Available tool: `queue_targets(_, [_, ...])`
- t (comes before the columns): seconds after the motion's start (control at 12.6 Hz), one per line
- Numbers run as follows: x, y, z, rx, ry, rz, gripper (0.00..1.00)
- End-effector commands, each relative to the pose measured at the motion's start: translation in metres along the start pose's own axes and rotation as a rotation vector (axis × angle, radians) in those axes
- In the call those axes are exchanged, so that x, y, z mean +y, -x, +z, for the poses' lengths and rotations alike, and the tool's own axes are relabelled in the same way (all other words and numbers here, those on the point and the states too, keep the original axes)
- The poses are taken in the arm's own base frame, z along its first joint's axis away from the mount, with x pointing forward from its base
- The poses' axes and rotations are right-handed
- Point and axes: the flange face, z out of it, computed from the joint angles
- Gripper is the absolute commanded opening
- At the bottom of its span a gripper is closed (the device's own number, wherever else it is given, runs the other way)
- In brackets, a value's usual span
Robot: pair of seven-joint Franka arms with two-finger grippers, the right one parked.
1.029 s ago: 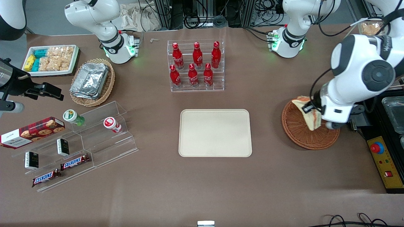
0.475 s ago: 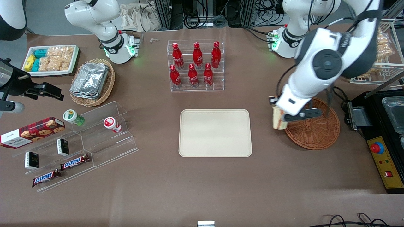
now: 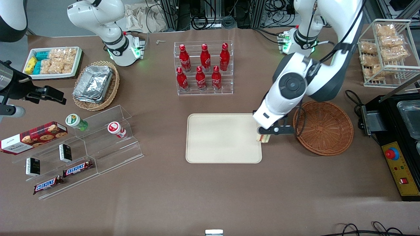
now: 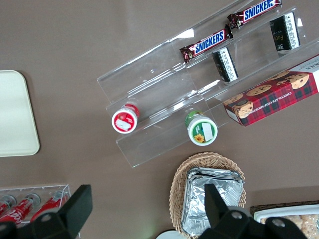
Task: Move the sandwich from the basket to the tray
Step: 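Carry the sandwich with the left gripper over the cream tray and lower it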
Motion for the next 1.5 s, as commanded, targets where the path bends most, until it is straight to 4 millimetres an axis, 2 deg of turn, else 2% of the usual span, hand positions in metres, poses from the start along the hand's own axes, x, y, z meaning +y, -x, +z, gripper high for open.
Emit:
queue_targets(0.0, [0.014, -0.022, 0.044, 0.024, -0.022, 0.008, 0.00])
queue_targets(0.32, [0.021, -0.036, 0.108, 0.018, -0.002, -0.041, 0.00])
queue_targets(0.79, [0.031, -0.035, 0.148, 0.004, -0.051, -0.079, 0.00])
queue_targets(0.87, [0.031, -0.036, 0.152, 0.006, -0.049, -0.076, 0.37])
queue_targets(0.95, [0.033, -0.035, 0.155, 0.004, -0.050, -0.072, 0.62])
queue_targets(1.11, [0.035, -0.034, 0.155, 0.004, -0.050, -0.063, 0.95])
queue_targets(1.19, [0.035, -0.033, 0.156, 0.004, -0.051, -0.060, 0.99])
queue_targets(1.42, [0.036, -0.034, 0.151, 0.011, -0.048, -0.057, 0.99])
